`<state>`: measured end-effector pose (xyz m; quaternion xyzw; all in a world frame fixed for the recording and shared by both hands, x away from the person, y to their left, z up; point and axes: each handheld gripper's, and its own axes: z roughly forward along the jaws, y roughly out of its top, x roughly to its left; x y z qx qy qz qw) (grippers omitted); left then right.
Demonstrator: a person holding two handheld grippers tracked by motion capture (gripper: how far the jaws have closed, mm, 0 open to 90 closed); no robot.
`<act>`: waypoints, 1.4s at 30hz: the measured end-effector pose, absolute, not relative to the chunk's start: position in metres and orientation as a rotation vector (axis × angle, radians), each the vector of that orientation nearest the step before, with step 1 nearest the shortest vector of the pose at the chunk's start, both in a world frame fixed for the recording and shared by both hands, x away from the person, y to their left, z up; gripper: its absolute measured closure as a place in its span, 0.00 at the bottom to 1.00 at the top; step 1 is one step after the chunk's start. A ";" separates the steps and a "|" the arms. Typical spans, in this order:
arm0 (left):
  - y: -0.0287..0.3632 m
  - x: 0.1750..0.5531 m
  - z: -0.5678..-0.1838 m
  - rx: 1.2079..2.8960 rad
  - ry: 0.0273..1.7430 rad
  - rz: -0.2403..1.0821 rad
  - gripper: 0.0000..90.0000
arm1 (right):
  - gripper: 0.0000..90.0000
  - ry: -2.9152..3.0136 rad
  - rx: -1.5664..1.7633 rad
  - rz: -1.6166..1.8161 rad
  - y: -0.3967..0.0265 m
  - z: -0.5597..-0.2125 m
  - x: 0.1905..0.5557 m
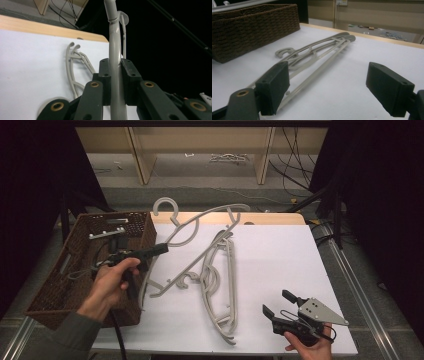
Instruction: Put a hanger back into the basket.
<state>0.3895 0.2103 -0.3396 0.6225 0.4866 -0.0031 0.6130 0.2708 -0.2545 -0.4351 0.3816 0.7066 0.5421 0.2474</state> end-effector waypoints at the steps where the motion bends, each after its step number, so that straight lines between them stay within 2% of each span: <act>1: 0.217 0.388 -0.337 1.443 1.127 0.003 0.88 | 0.22 1.923 1.039 1.481 -0.254 -0.435 0.271; 8: 0.262 0.384 -0.329 1.414 1.176 0.086 0.88 | 0.22 1.930 1.043 1.454 -0.254 -0.435 0.271; 9: 0.277 0.383 -0.329 1.388 1.197 0.106 0.88 | 0.22 1.935 1.051 1.456 -0.254 -0.434 0.270; 22: 0.355 0.380 -0.337 1.283 1.303 0.213 0.88 | 0.22 1.933 1.035 1.475 -0.252 -0.437 0.273; 42: 0.427 0.382 -0.354 1.346 1.294 0.389 0.88 | 0.22 1.942 1.045 1.441 -0.253 -0.437 0.272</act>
